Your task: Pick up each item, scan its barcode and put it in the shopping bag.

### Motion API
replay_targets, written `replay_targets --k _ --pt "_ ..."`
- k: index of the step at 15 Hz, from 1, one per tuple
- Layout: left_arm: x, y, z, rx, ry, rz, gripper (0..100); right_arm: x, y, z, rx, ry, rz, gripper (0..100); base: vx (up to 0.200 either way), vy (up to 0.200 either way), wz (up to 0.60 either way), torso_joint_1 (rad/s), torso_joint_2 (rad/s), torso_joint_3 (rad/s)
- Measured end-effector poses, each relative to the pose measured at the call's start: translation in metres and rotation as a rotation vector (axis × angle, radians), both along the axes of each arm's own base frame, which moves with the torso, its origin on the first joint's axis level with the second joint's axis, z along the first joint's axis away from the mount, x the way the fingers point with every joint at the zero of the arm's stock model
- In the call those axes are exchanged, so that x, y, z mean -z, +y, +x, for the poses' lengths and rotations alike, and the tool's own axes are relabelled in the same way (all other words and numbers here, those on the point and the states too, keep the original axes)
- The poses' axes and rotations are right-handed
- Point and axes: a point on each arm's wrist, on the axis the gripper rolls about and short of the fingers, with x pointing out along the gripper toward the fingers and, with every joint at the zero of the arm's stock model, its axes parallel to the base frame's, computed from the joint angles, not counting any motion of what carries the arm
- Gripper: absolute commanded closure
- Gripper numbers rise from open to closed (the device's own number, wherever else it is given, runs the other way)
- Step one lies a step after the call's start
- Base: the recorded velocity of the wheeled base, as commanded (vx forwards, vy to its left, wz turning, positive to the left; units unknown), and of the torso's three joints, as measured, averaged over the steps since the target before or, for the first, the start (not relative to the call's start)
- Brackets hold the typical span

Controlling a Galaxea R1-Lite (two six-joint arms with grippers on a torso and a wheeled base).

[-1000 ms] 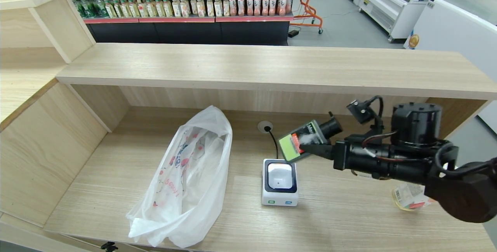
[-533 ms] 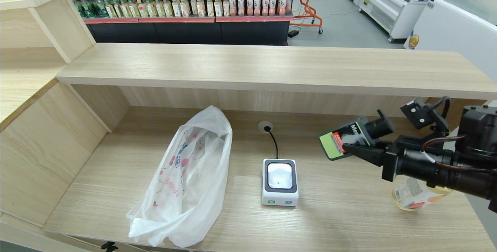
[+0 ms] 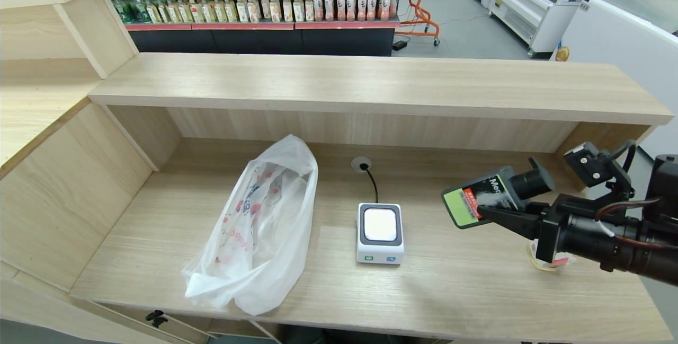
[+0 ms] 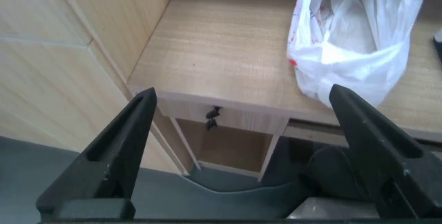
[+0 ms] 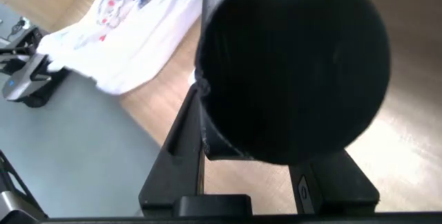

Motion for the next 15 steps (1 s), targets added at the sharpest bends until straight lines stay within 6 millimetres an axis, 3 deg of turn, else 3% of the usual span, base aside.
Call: replay_targets --k 4,11,15 --pt "0.0 0.0 0.0 0.0 0.0 -0.001 0 -0.005 0.003 -0.005 0.008 0.068 0.101 100 0.0 0.15 0.0 0.002 0.0 0.003" --pt "0.0 0.0 0.0 0.0 0.0 -0.003 0 -0.042 0.025 0.002 -0.033 0.201 0.28 100 0.0 0.2 0.0 0.006 0.0 0.004" --pt "0.0 0.0 0.0 0.001 0.0 -0.005 0 -0.04 0.036 0.008 -0.051 0.223 0.279 100 0.0 0.15 0.0 0.001 0.0 0.004"
